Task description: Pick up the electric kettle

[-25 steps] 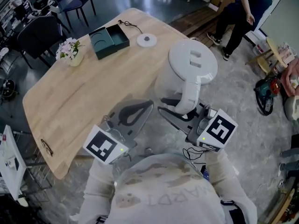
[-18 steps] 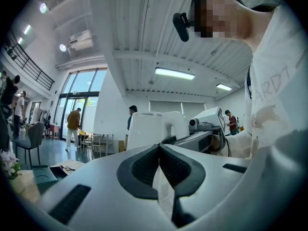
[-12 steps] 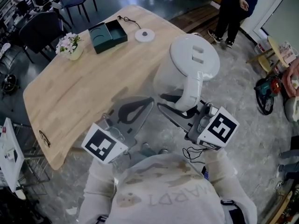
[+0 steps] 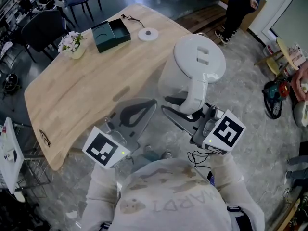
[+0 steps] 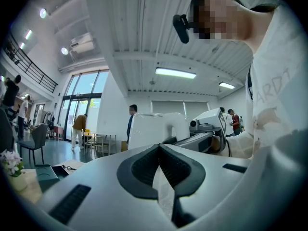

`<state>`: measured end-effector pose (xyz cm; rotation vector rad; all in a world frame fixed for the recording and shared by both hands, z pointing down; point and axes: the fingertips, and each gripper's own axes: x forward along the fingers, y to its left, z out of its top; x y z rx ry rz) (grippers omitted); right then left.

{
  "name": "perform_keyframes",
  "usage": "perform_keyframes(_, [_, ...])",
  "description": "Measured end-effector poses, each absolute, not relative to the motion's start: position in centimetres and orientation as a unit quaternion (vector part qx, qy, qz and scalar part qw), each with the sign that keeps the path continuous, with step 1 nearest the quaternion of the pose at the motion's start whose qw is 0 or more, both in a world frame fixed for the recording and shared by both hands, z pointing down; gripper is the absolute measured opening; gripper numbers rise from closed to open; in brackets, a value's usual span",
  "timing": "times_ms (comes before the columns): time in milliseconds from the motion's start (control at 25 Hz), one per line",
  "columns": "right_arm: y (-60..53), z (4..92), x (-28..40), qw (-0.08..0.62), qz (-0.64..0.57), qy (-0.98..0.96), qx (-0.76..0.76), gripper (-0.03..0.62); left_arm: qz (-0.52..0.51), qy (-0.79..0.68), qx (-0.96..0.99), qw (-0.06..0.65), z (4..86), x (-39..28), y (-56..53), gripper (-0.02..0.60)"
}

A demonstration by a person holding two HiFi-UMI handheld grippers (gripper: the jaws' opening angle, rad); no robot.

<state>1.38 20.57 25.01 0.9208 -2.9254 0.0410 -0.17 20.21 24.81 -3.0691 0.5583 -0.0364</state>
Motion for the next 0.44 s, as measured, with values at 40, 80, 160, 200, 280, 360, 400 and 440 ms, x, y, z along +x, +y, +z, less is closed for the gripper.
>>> perform_keyframes(40, [20.7, 25.0, 1.4, 0.037, 0.013, -0.953, 0.3, 0.083, -0.012, 0.179, -0.984, 0.012, 24.8, -0.1, 20.3, 0.012])
perform_keyframes(80, [20.8, 25.0, 1.5, 0.037, 0.013, -0.953, 0.3, 0.083, -0.012, 0.179, -0.984, 0.012, 24.8, -0.1, 20.4, 0.012])
perform_keyframes(160, [21.1, 24.9, 1.5, 0.037, 0.013, -0.953, 0.299, 0.083, -0.011, 0.178, -0.984, 0.013, 24.6, 0.0, 20.7, 0.012])
perform_keyframes(200, [21.2, 24.8, 1.5, 0.038, 0.012, -0.953, 0.299, 0.083, -0.011, 0.179, -0.984, 0.014, 24.5, 0.1, 20.8, 0.012])
perform_keyframes(280, [21.5, 24.7, 1.5, 0.038, 0.011, -0.953, 0.299, 0.083, -0.01, 0.178, -0.984, 0.015, 24.3, 0.1, 21.0, 0.012])
perform_keyframes(360, [21.8, 24.7, 1.5, 0.039, 0.009, -0.953, 0.299, 0.083, -0.009, 0.178, -0.984, 0.017, 24.2, 0.0, 21.2, 0.012])
perform_keyframes(400, [21.9, 24.6, 1.5, 0.039, 0.009, -0.953, 0.3, 0.083, -0.009, 0.178, -0.984, 0.017, 24.2, 0.0, 21.3, 0.012])
perform_keyframes(440, [22.0, 24.6, 1.5, 0.039, 0.008, -0.953, 0.3, 0.083, -0.009, 0.177, -0.984, 0.018, 24.2, 0.0, 21.4, 0.012])
